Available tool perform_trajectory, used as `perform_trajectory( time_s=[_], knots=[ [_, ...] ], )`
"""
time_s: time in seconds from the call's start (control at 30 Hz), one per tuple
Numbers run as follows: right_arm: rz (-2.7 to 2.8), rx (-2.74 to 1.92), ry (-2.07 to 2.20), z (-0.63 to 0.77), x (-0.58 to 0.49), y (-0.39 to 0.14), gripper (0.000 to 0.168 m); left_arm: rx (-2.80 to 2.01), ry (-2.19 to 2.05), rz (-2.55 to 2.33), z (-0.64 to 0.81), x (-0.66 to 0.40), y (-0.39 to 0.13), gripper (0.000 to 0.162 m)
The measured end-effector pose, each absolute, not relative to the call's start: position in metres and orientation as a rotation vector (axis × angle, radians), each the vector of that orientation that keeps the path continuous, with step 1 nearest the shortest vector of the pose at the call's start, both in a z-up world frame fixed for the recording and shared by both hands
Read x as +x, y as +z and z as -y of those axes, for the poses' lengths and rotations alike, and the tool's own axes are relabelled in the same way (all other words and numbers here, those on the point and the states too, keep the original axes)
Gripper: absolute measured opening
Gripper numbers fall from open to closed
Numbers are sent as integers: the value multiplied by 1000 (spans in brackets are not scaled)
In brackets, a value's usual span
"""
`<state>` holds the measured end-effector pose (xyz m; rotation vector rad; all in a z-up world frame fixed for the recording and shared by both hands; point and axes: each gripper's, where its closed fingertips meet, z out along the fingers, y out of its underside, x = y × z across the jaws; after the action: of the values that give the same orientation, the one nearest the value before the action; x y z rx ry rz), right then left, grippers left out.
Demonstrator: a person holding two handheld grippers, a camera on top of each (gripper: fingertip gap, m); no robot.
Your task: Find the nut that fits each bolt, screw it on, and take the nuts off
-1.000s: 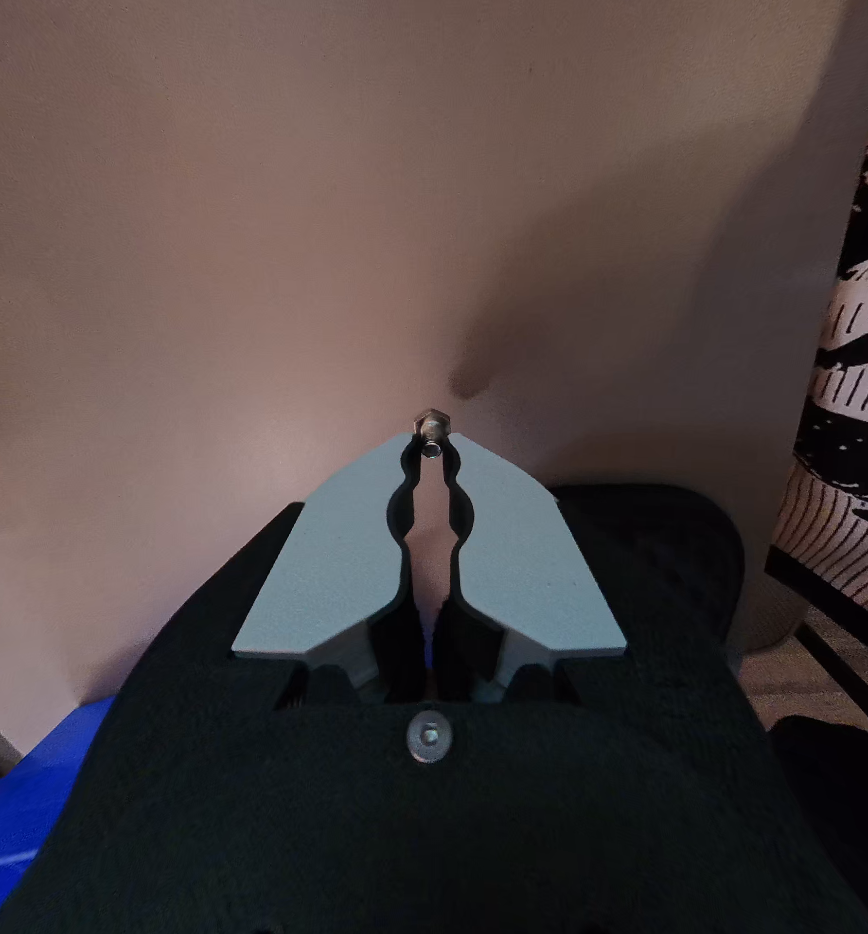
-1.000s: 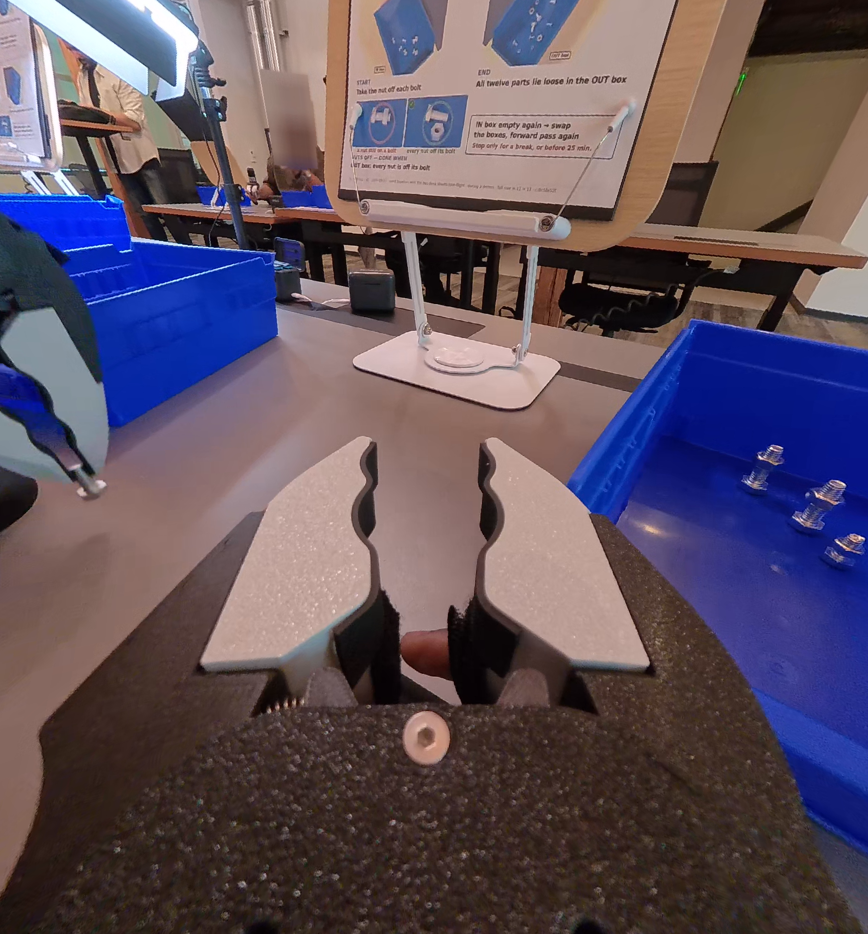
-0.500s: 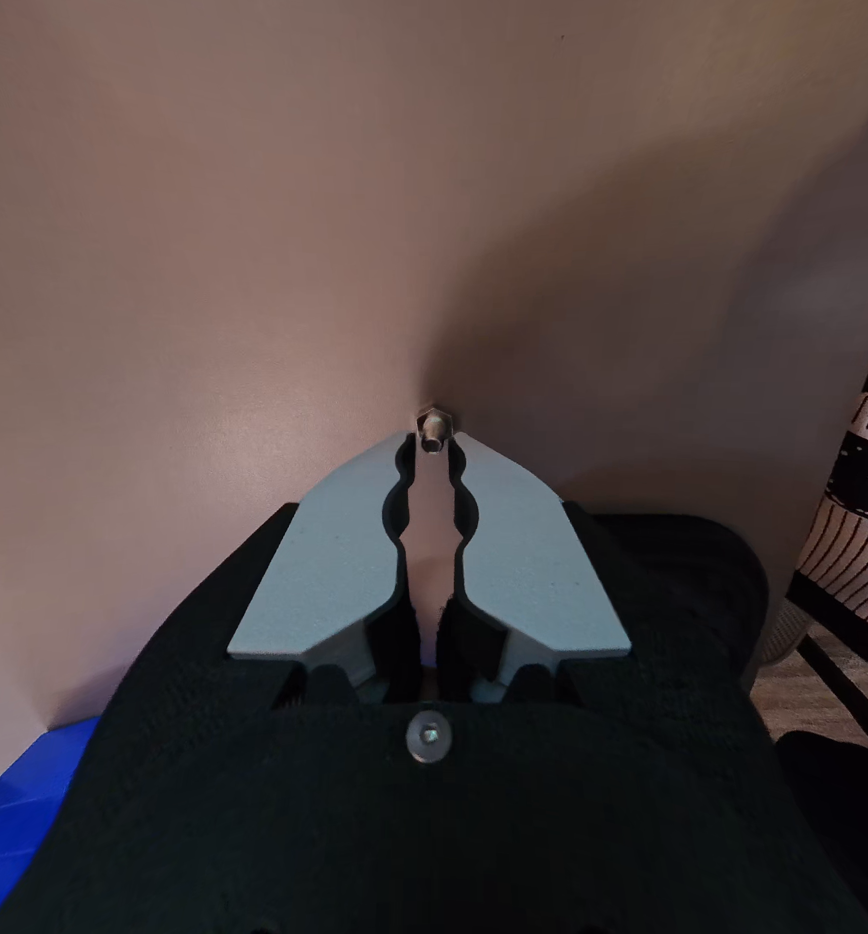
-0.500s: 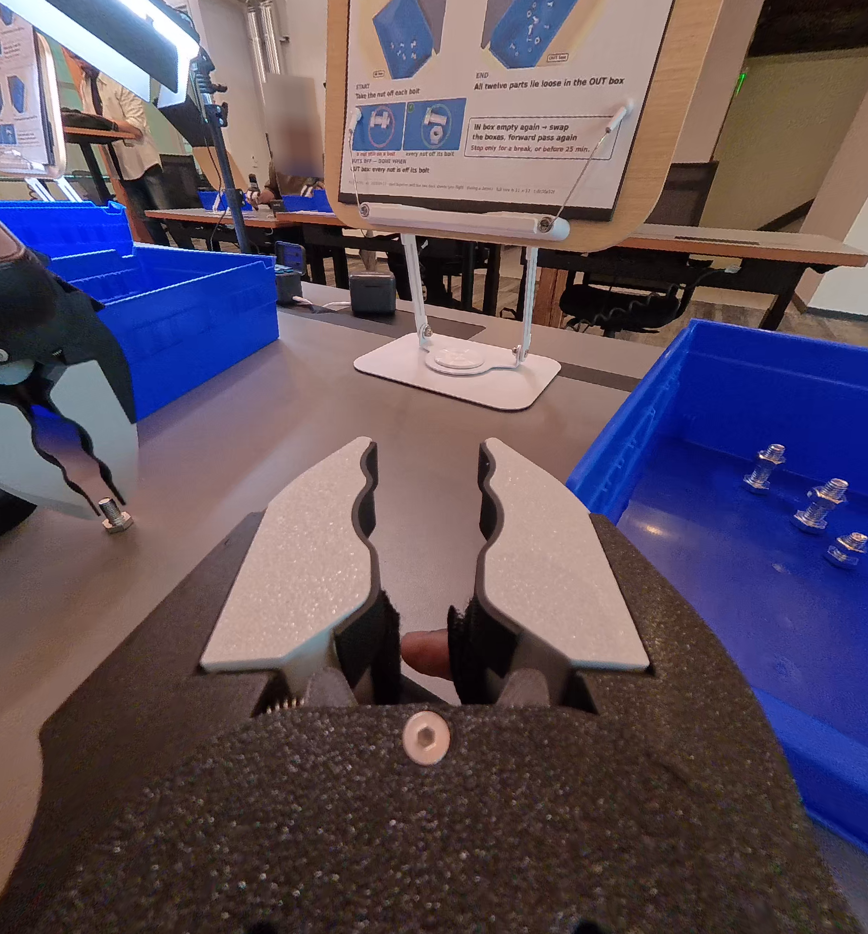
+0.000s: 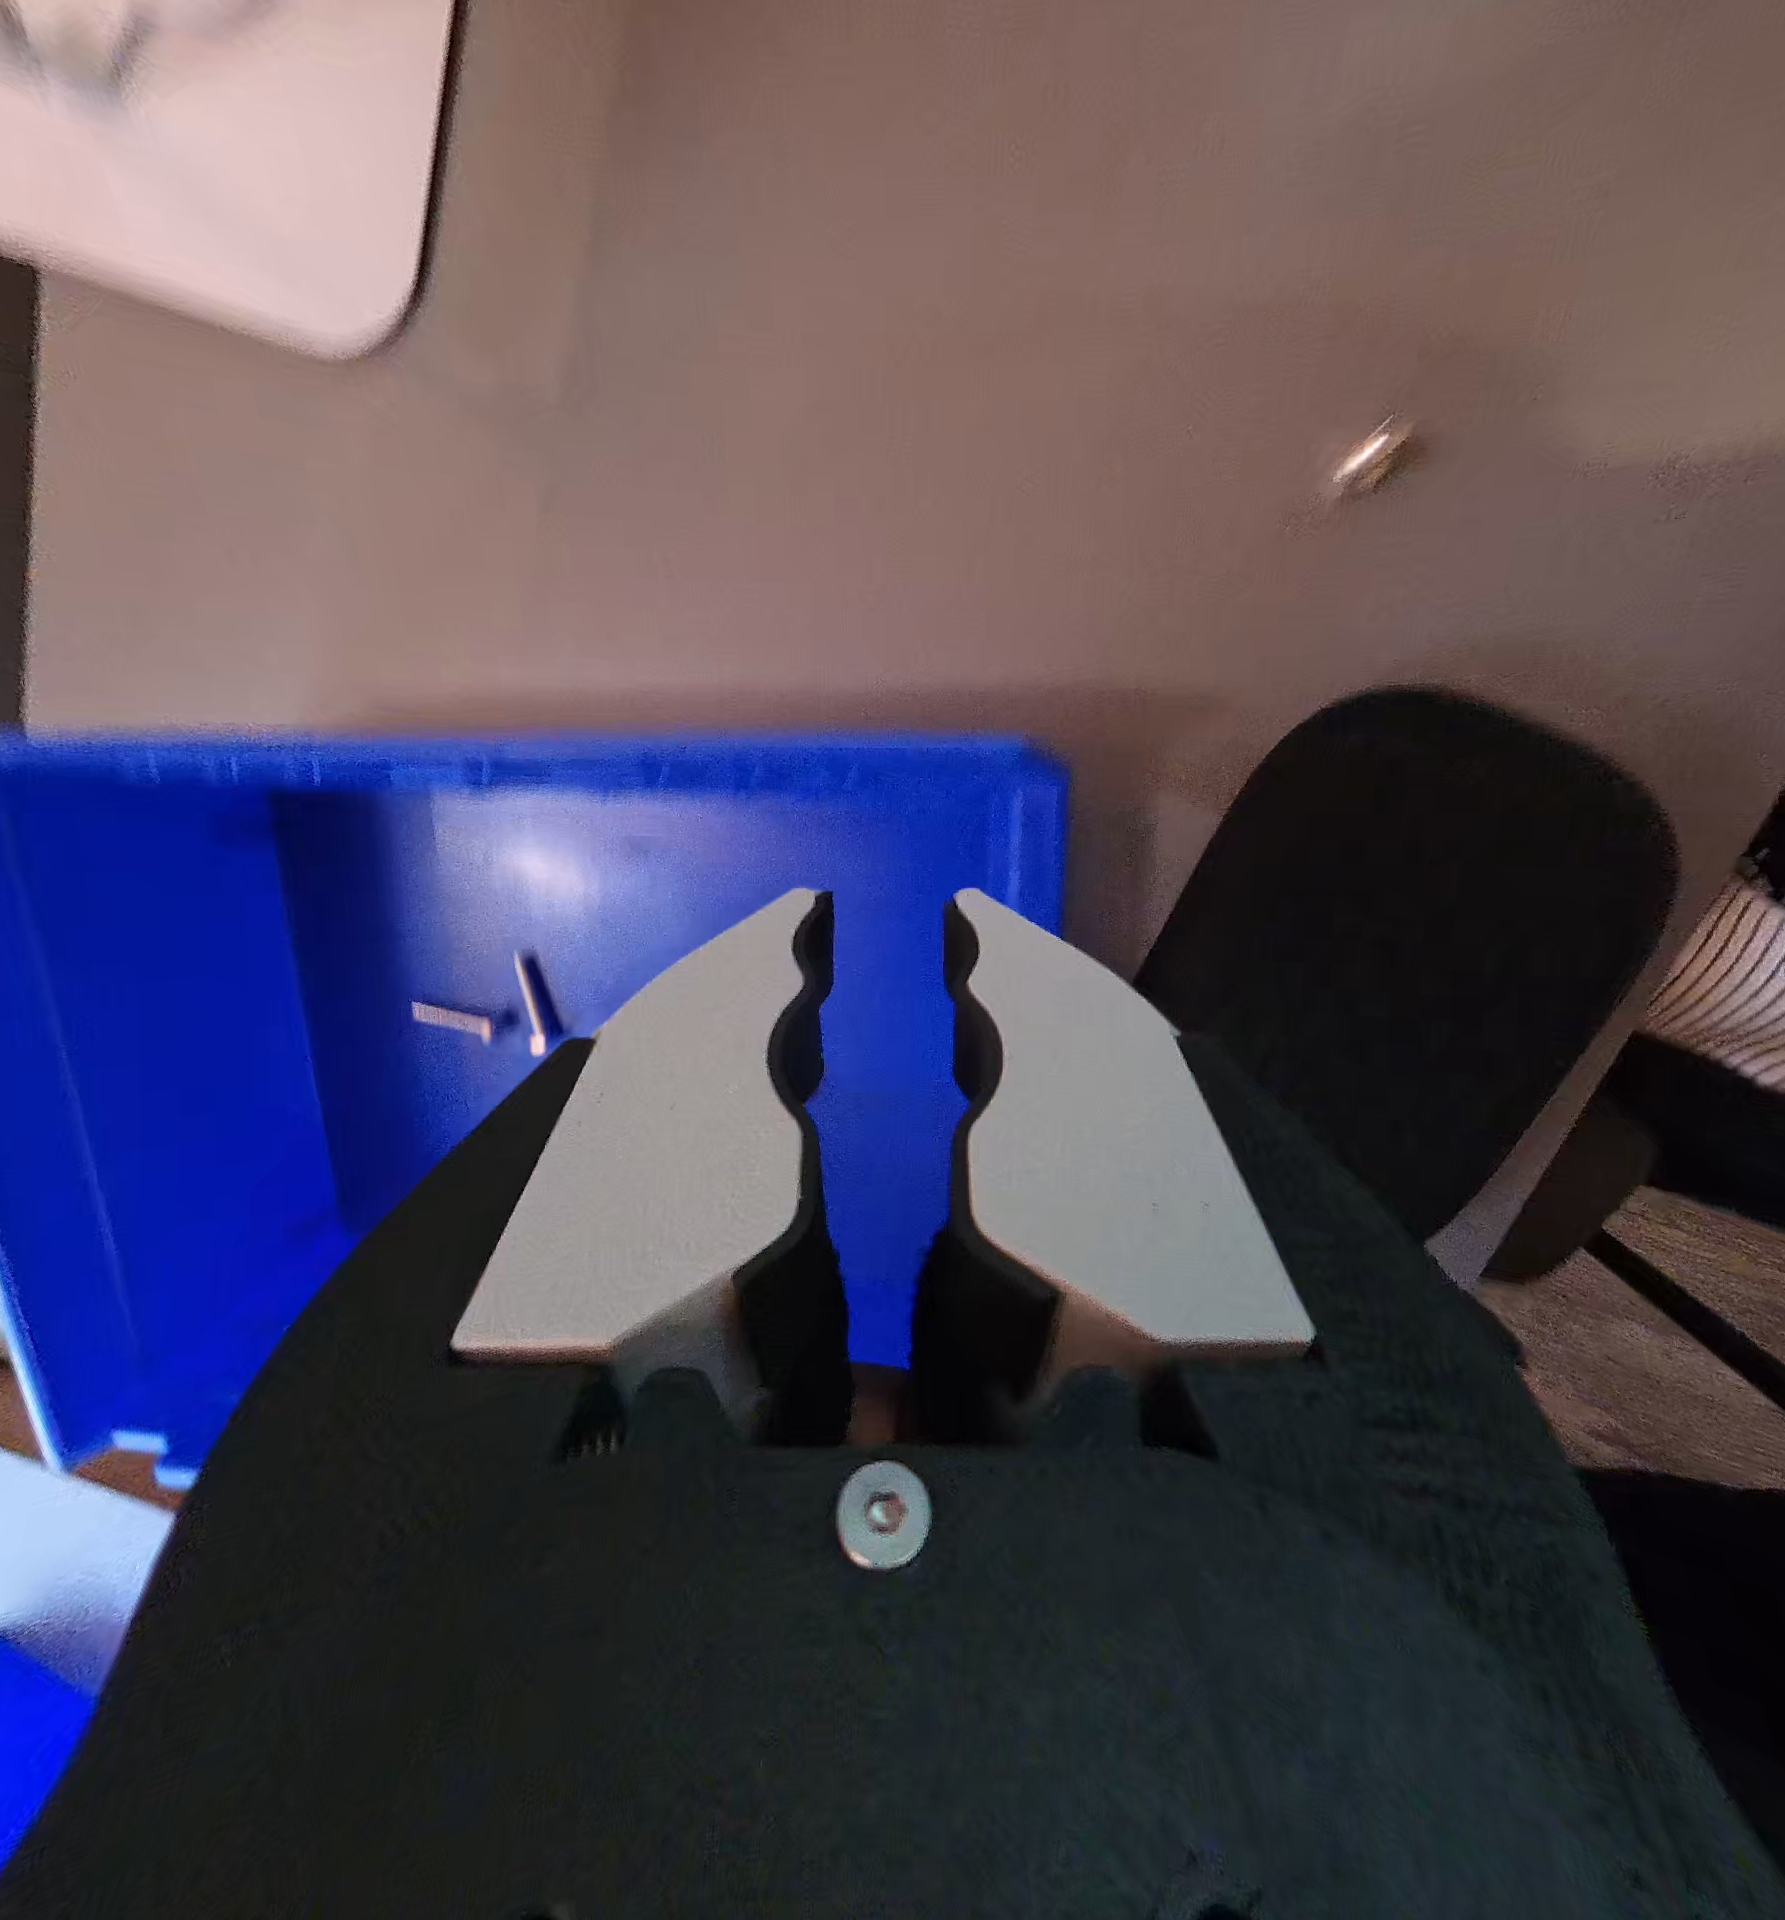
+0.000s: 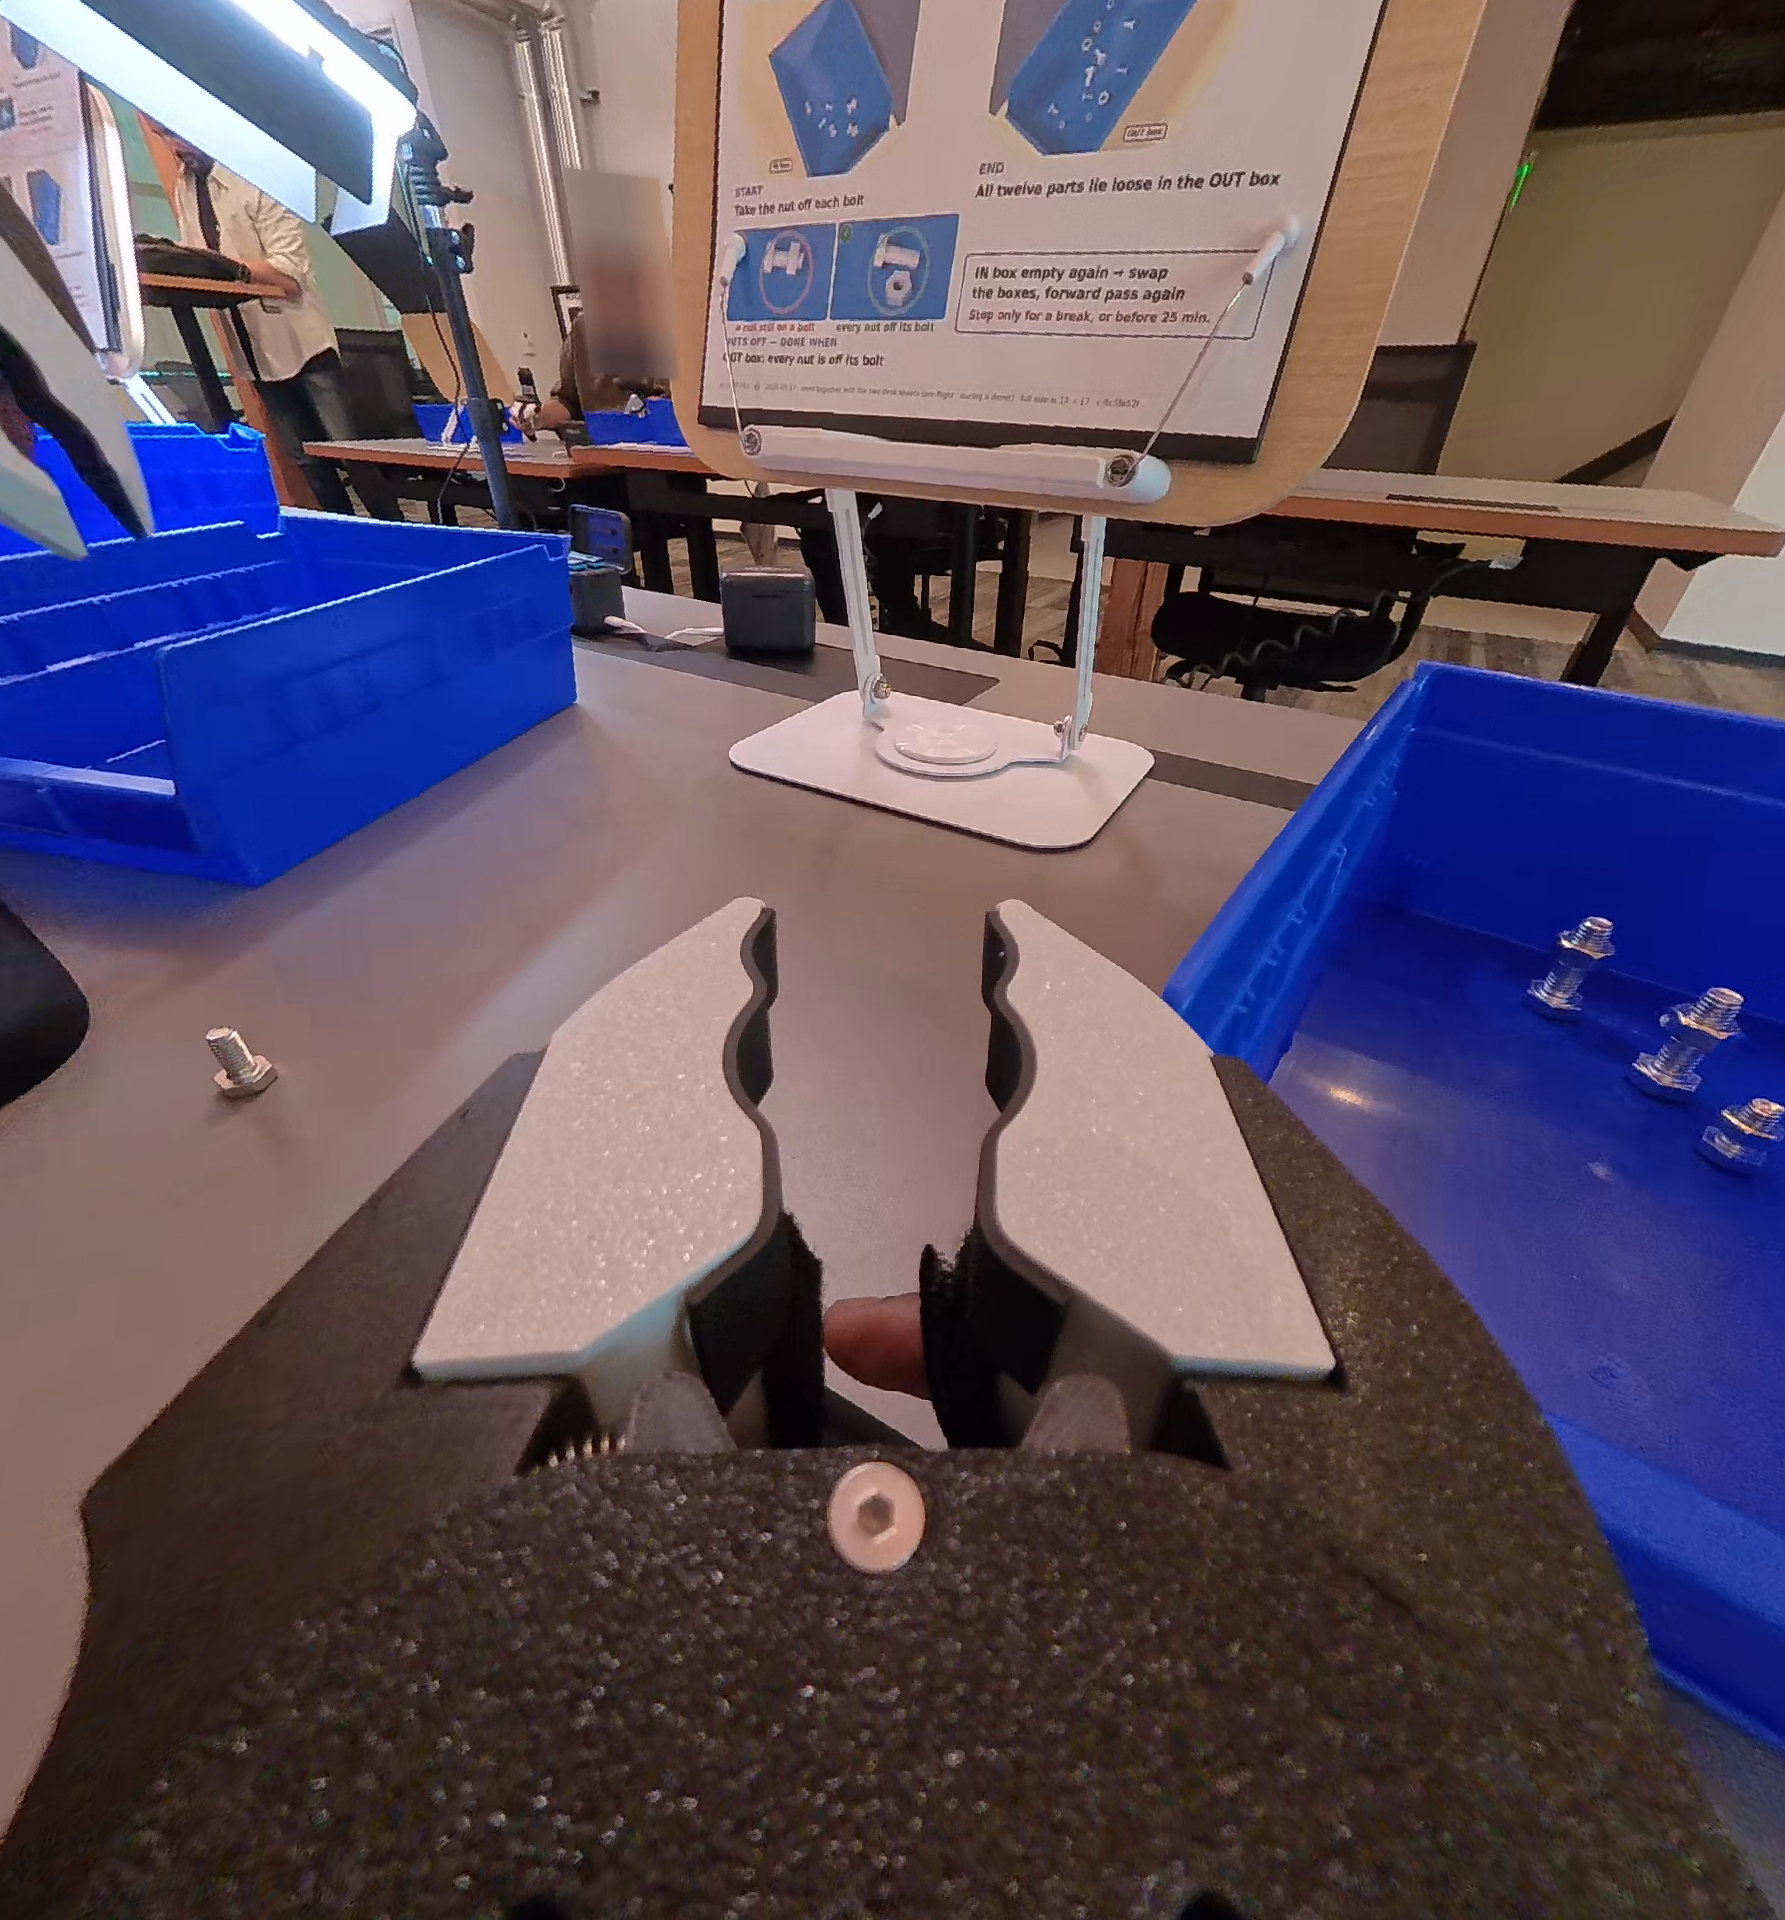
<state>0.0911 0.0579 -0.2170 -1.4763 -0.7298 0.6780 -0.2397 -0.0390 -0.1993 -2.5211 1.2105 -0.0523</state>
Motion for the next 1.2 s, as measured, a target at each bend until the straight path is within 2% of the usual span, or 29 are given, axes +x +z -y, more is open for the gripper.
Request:
perform_trajectory(
  time_s=[0.13,0.43,0.83,1.03,1.2],
  knots=[
    [730,-1476,677,-58,91,-217,38,-2771,-44,-1116,48,-295,-239,30],
    [727,-1480,675,-59,91,-217,38,-3091,-17,-860,61,-338,-305,31],
    [712,-1473,679,-59,93,-216,38,-3138,1,-725,62,-345,-323,28],
    [713,-1473,675,-59,93,-215,38,-3111,18,-710,58,-348,-324,17],
    [714,-1473,676,-59,92,-216,38,-3090,-16,-772,61,-345,-323,16]
  ],
)
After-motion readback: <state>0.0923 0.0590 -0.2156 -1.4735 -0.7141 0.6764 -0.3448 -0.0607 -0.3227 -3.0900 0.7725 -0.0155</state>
